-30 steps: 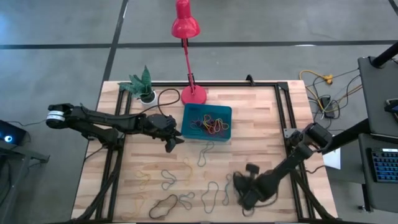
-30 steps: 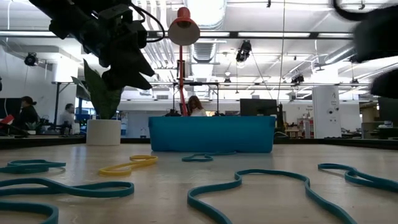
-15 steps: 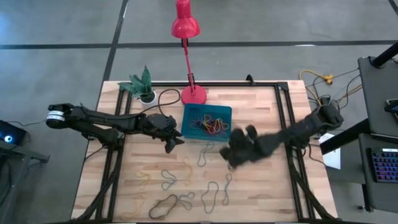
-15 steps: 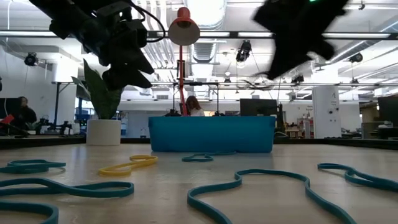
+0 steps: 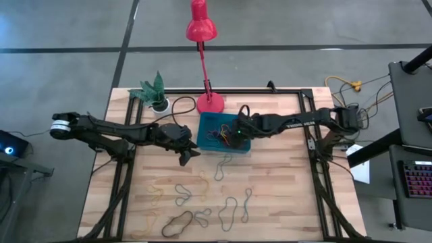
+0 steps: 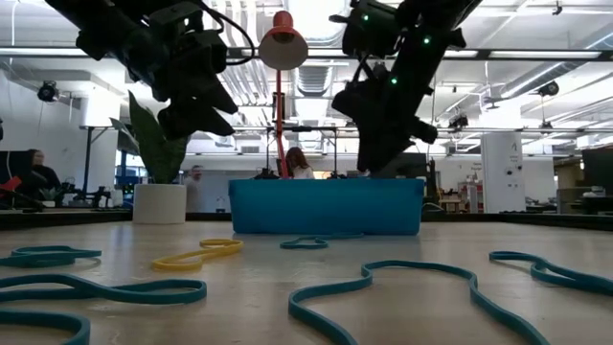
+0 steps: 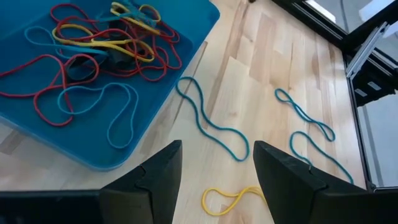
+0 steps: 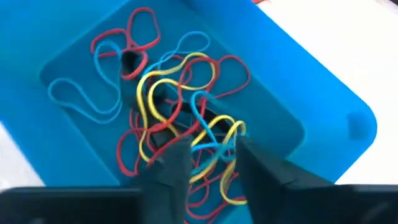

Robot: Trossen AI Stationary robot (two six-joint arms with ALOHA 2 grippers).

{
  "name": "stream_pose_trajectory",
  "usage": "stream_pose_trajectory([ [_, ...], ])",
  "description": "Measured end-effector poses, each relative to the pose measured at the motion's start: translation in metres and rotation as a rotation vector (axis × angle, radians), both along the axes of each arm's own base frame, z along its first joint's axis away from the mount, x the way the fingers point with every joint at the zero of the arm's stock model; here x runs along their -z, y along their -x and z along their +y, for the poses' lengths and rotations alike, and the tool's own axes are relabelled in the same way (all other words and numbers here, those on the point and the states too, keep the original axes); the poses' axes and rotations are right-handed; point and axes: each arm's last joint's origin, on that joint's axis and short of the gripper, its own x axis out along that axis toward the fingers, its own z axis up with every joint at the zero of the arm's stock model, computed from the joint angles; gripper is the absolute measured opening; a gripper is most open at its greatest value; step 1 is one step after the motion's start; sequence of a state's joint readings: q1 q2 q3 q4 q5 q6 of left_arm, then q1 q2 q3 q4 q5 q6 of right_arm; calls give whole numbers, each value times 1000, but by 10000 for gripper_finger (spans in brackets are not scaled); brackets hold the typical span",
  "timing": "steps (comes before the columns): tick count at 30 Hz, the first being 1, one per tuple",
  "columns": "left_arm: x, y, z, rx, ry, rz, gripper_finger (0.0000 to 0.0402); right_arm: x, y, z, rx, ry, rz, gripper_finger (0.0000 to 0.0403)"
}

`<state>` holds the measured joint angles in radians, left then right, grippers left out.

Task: Pick and place rubber bands into bin
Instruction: Put the blue rubber band into the blue bin

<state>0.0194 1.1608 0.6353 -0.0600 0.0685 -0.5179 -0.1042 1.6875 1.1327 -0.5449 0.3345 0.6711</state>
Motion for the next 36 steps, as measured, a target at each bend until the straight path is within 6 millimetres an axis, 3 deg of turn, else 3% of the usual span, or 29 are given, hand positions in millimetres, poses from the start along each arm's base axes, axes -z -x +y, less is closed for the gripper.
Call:
stream_pose_trajectory([
  [6,0,0,0,0,0,1,183,-17,-2,14,-240,113,32,208],
  [14,0,0,0,-3,-1,-1,183,-32,16,66,-647,235,176,235],
  [21,0,0,2,-47,-31,-3,183,-21,45,117,-1142,185,398,233],
  [26,-1,0,2,-48,-31,-7,183,-5,51,141,-1424,267,350,231],
  [31,-1,0,2,-48,-30,-7,183,11,44,161,-1572,239,156,233],
  [36,-1,0,2,-43,-26,-6,183,33,40,175,-1581,143,173,231],
])
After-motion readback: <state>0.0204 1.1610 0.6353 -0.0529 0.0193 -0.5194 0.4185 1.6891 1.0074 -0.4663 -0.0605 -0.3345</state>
